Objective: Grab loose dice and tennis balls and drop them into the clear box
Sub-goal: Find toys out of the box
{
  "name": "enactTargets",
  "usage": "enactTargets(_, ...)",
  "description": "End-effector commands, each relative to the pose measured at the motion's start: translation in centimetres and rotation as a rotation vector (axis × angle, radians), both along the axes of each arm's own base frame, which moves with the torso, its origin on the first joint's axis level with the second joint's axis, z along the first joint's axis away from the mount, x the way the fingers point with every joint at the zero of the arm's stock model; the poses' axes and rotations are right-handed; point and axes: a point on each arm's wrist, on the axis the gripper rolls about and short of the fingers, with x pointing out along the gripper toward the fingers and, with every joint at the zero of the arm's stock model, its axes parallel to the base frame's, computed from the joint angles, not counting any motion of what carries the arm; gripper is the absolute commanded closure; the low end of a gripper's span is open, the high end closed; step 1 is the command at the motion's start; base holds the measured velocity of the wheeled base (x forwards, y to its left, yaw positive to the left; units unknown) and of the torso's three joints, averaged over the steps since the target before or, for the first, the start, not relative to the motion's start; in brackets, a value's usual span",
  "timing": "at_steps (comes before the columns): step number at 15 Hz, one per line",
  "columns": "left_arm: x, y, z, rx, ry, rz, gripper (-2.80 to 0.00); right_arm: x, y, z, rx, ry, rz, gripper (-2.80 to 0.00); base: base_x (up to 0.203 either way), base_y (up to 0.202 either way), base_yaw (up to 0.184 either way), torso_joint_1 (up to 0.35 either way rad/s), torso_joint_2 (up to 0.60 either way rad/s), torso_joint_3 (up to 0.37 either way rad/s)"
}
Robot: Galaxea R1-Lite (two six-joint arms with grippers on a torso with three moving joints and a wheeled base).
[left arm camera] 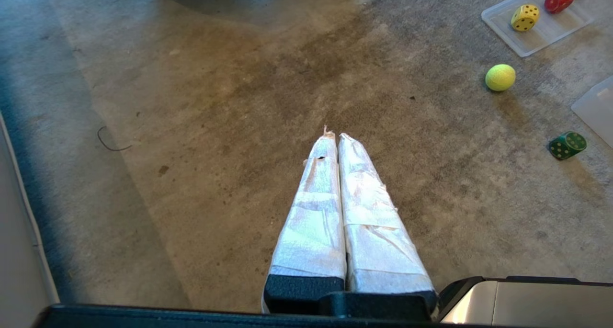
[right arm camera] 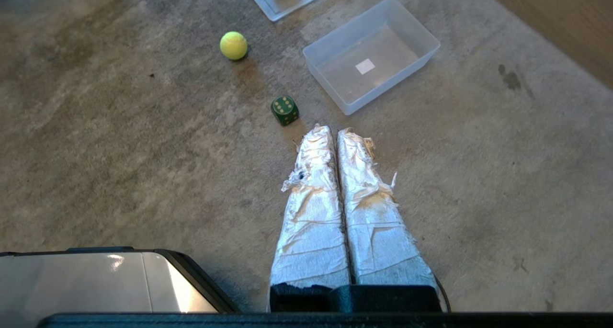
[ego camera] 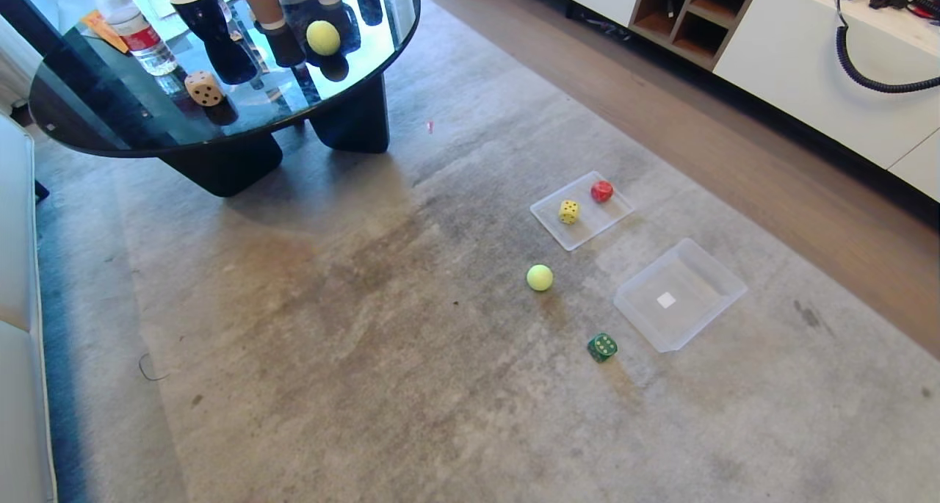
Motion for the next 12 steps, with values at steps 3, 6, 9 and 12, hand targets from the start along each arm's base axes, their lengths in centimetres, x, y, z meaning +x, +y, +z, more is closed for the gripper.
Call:
enactTargets(3, 0.00, 0.00, -0.01, -0.001, 0.001, -0.001, 0.00, -0.01, 0.00, 0.01, 0.000, 0.000, 0.000, 0.00, 0.000, 0.000, 0.000, 0.000, 0.00, -0.196)
enactTargets(6, 0.00, 0.00, -0.01, -0.002, 0.001, 0.001, 0.00, -0.01, 0.00, 0.01, 0.000, 0.000, 0.000, 0.00, 0.000, 0.000, 0.000, 0.000, 0.00, -0.199)
enactTargets(9, 0.00, 0.00, -0.01, -0.002, 0.001, 0.001, 0.00, 0.00, 0.00, -0.03, 0.000, 0.001, 0.000, 0.00, 0.000, 0.000, 0.000, 0.002, 0.00, -0.201)
enactTargets(12, 0.00, 0.00, -0.01, -0.002, 0.001, 0.001, 0.00, 0.00, 0.00, -0.03, 0.000, 0.001, 0.000, 0.00, 0.000, 0.000, 0.000, 0.004, 0.00, -0.200)
